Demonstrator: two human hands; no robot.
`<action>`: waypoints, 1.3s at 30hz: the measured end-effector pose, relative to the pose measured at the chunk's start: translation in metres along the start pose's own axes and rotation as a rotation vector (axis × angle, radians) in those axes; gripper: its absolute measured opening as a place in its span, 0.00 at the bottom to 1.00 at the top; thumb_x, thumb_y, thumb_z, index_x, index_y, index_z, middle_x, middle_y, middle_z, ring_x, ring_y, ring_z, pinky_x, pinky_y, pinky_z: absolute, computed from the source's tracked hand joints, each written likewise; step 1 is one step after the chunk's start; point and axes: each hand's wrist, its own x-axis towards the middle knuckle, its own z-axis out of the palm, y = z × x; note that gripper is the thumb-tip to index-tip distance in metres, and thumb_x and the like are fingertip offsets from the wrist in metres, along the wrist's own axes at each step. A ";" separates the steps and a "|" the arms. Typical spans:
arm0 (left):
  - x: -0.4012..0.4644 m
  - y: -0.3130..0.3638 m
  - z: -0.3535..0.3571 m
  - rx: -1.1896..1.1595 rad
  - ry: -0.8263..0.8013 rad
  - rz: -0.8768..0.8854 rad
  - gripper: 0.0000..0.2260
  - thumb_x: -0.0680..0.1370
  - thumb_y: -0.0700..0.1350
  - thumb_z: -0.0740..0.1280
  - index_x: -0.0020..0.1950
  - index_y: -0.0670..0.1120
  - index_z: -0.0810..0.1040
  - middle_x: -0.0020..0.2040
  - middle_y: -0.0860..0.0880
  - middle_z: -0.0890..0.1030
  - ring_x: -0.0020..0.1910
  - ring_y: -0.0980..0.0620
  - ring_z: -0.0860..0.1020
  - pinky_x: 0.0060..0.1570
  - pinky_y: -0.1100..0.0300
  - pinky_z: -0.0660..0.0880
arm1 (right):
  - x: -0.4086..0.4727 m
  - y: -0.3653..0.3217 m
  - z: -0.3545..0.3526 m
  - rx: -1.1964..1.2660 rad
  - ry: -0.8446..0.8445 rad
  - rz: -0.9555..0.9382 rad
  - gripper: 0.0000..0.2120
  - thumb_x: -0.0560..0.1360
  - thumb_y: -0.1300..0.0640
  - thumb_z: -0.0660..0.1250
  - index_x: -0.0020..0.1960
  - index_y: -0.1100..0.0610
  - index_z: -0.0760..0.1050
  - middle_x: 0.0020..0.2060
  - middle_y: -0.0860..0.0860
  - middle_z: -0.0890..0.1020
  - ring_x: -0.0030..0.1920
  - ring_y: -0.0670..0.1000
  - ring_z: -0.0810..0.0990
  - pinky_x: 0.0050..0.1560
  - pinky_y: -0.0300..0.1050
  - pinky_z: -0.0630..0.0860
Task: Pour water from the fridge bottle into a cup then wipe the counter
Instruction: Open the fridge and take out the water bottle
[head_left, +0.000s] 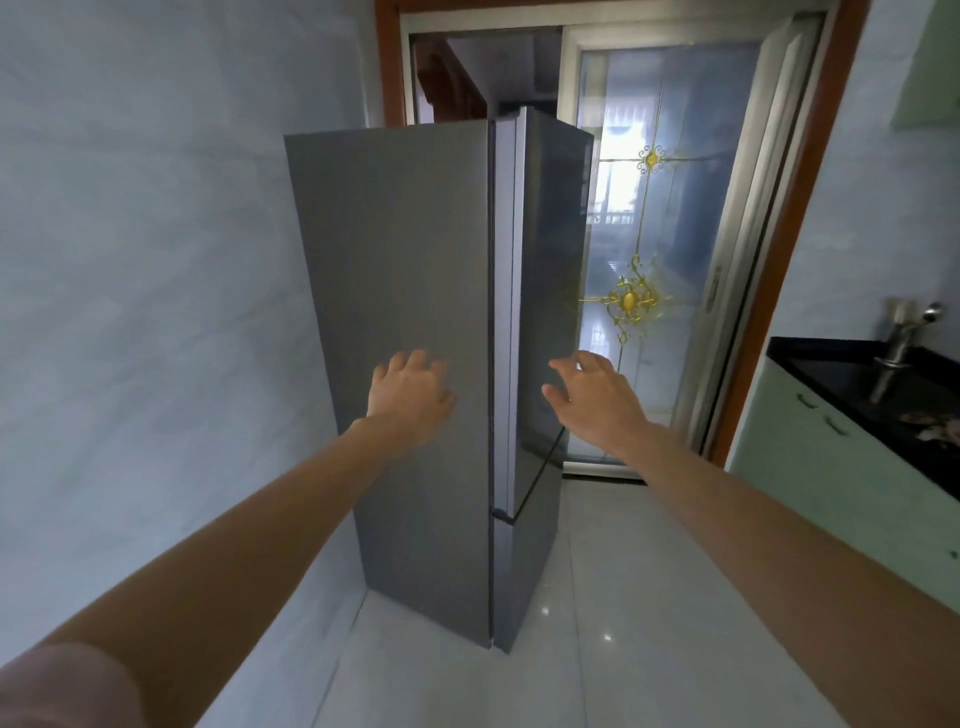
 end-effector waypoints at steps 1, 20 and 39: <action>0.015 -0.006 0.007 0.004 0.008 0.005 0.21 0.80 0.52 0.58 0.72 0.46 0.67 0.72 0.43 0.66 0.71 0.41 0.62 0.67 0.46 0.62 | 0.014 -0.001 0.009 -0.011 0.004 -0.001 0.22 0.81 0.49 0.55 0.73 0.55 0.63 0.71 0.57 0.67 0.72 0.57 0.61 0.68 0.54 0.63; 0.251 -0.058 0.136 -0.079 0.179 0.240 0.23 0.75 0.45 0.69 0.68 0.39 0.73 0.66 0.35 0.73 0.64 0.33 0.71 0.60 0.38 0.68 | 0.213 0.039 0.132 -0.149 0.154 0.007 0.20 0.79 0.53 0.62 0.69 0.59 0.69 0.67 0.62 0.71 0.69 0.63 0.67 0.66 0.59 0.67; 0.369 -0.054 0.213 -0.232 0.525 0.309 0.30 0.78 0.48 0.62 0.77 0.43 0.55 0.76 0.33 0.55 0.75 0.34 0.55 0.67 0.38 0.65 | 0.347 0.049 0.192 -0.131 0.646 -0.167 0.29 0.78 0.47 0.63 0.74 0.58 0.62 0.72 0.69 0.52 0.74 0.69 0.54 0.71 0.63 0.62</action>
